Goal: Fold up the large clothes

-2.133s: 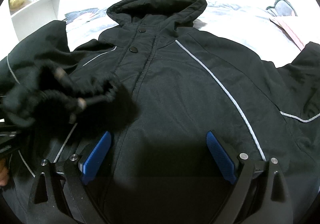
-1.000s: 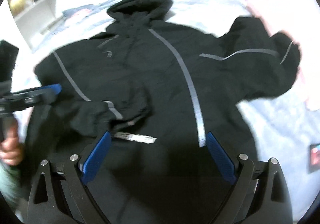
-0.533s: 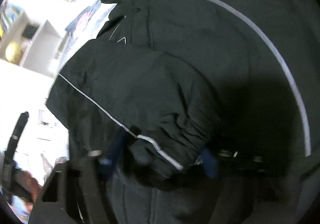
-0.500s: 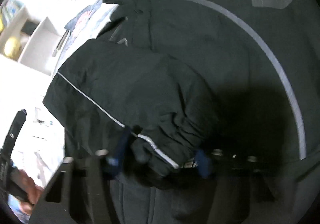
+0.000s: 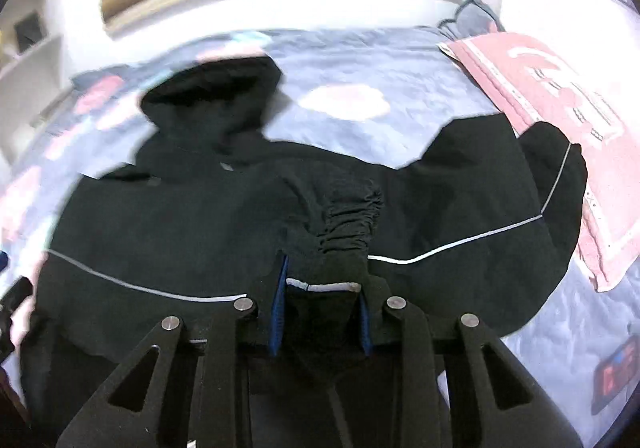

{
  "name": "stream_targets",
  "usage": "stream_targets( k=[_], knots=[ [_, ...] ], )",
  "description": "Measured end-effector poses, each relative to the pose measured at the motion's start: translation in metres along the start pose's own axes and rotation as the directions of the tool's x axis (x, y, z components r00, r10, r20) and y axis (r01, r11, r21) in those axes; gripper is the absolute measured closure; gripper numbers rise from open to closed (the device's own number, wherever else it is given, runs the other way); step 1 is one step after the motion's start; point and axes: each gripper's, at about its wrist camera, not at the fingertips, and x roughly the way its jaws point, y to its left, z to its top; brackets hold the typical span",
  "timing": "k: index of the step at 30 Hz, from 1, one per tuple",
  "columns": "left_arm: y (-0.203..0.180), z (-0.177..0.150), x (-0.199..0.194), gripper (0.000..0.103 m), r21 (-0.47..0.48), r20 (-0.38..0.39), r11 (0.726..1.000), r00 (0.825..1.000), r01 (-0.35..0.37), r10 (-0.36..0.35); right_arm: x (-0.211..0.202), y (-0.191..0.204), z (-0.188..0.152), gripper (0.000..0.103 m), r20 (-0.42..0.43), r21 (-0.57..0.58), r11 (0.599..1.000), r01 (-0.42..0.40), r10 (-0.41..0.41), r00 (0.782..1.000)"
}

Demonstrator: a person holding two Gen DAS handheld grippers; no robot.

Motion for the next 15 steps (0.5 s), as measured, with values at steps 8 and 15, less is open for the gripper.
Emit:
stream_targets(
  k=[8, 15],
  knots=[
    [0.011, -0.025, 0.090, 0.024, -0.117, -0.185, 0.993, 0.982, 0.008, -0.029, 0.070, -0.006, -0.033, 0.064, -0.106, -0.027, 0.996, 0.083, -0.085, 0.991],
    [0.008, -0.027, 0.089, 0.024, -0.113, -0.164, 0.994, 0.986, 0.001, -0.020, 0.015, -0.010, -0.015, 0.036, -0.018, 0.040, 0.999, 0.010, -0.010, 1.000]
  ],
)
